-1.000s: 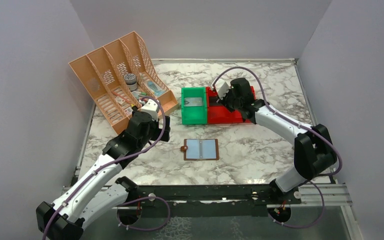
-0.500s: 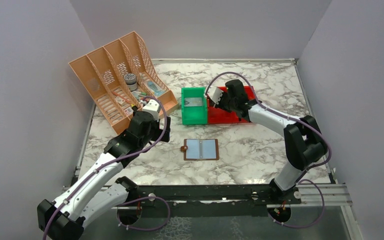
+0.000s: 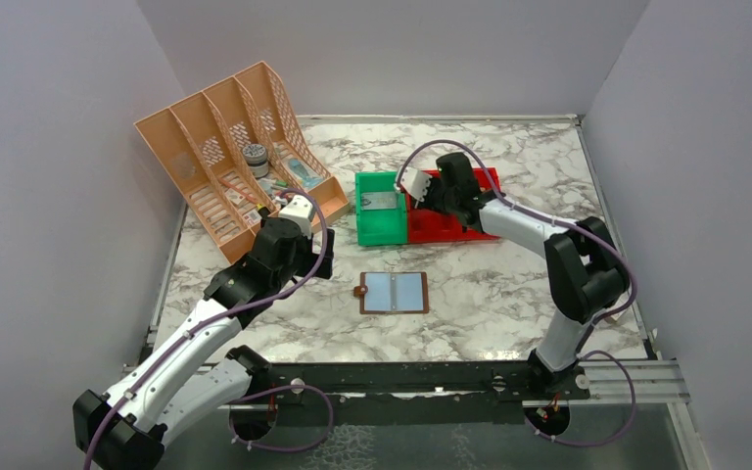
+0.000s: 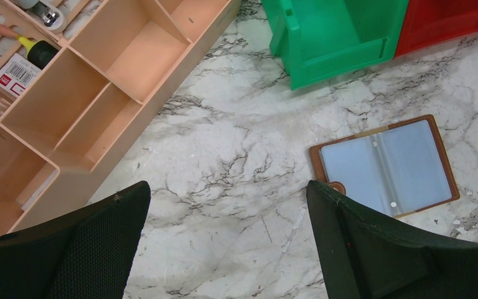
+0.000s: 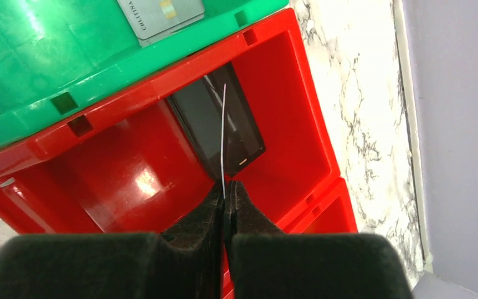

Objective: Take the credit cards out of the card holder

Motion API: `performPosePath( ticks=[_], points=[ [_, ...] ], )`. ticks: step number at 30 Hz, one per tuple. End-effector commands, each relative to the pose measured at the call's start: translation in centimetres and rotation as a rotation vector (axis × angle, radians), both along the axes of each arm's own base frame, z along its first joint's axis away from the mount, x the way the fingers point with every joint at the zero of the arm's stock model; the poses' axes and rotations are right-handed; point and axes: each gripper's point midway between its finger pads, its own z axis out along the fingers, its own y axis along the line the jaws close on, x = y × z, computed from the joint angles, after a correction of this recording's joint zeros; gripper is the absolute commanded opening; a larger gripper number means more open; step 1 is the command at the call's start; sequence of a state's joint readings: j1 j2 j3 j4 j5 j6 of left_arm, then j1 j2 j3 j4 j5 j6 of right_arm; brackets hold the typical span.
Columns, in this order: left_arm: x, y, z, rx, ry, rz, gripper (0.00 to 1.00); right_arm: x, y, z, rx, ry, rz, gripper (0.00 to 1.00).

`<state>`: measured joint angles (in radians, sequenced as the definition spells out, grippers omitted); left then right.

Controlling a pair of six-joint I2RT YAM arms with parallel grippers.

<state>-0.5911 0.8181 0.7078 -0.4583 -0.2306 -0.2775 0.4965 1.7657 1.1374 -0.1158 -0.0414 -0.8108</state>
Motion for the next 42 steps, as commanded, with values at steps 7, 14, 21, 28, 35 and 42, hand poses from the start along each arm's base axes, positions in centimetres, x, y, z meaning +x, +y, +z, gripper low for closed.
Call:
performPosePath(
  ticks=[7,14,21,28,35,42],
  points=[
    [-0.1,-0.3,0.3,0.001,0.0,-0.02,0.99,1.7,0.7,-0.3,-0.043,-0.029,0.038,0.03],
    [-0.1,-0.7,-0.3,0.01,0.028,-0.043,0.99,3.2,2.5,-0.3,-0.028,-0.061,0.105,0.03],
    [-0.1,-0.4,-0.2,0.013,0.016,-0.032,0.99,5.0,2.8,-0.9,-0.069,-0.133,0.133,0.05],
    [0.0,-0.5,-0.2,0.014,0.02,-0.034,0.99,4.7,3.0,-2.8,-0.116,-0.103,0.194,0.07],
    [0.0,-0.5,-0.4,0.016,0.026,-0.036,0.99,3.2,2.9,-4.6,-0.15,-0.028,0.261,0.18],
    [-0.1,-0.6,-0.4,0.015,0.027,-0.039,0.99,3.7,2.3,-4.3,-0.139,-0.029,0.227,0.26]
  ],
)
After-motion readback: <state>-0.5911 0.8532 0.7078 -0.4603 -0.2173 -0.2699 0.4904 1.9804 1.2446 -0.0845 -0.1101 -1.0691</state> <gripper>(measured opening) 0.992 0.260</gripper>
